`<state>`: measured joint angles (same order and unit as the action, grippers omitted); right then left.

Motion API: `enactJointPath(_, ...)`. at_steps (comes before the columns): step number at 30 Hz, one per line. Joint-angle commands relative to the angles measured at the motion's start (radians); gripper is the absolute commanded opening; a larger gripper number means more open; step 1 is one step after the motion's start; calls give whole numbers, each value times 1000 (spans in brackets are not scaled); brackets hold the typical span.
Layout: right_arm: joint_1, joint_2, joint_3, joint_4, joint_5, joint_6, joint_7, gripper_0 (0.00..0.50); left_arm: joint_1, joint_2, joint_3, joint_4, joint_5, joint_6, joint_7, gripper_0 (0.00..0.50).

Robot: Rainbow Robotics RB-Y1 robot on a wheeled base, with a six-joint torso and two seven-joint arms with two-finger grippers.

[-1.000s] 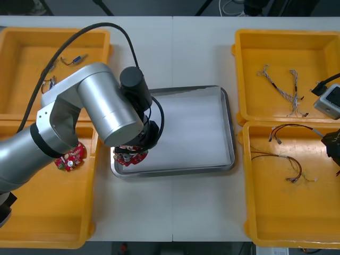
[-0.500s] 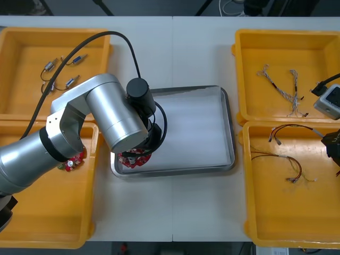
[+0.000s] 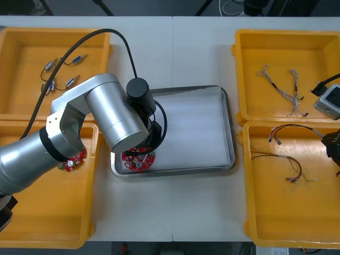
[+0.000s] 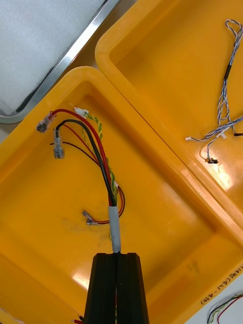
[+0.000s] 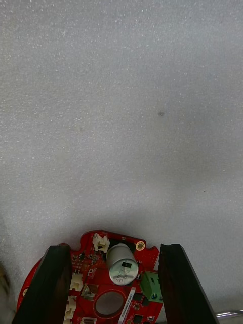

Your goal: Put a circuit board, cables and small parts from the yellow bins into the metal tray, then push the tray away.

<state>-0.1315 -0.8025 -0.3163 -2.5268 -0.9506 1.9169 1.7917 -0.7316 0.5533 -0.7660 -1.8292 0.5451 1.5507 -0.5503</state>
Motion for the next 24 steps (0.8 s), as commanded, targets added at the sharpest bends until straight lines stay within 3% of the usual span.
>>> enactJointPath(1,10,-6,11,-40,-10,3,-48,0,-37,-21,34,-45,3,37,43,500)
enactJointPath(12,-77,-66,97,-43,-94,3,-55,0,-37,27,232,-188,133,204,41,500)
enactJointPath(18,-204,-70,241,-43,-103,3,-64,0,-37,99,386,-254,231,310,9,500)
enactJointPath(24,-369,-70,442,-43,-59,3,-67,0,-37,218,522,-239,331,369,-117,500)
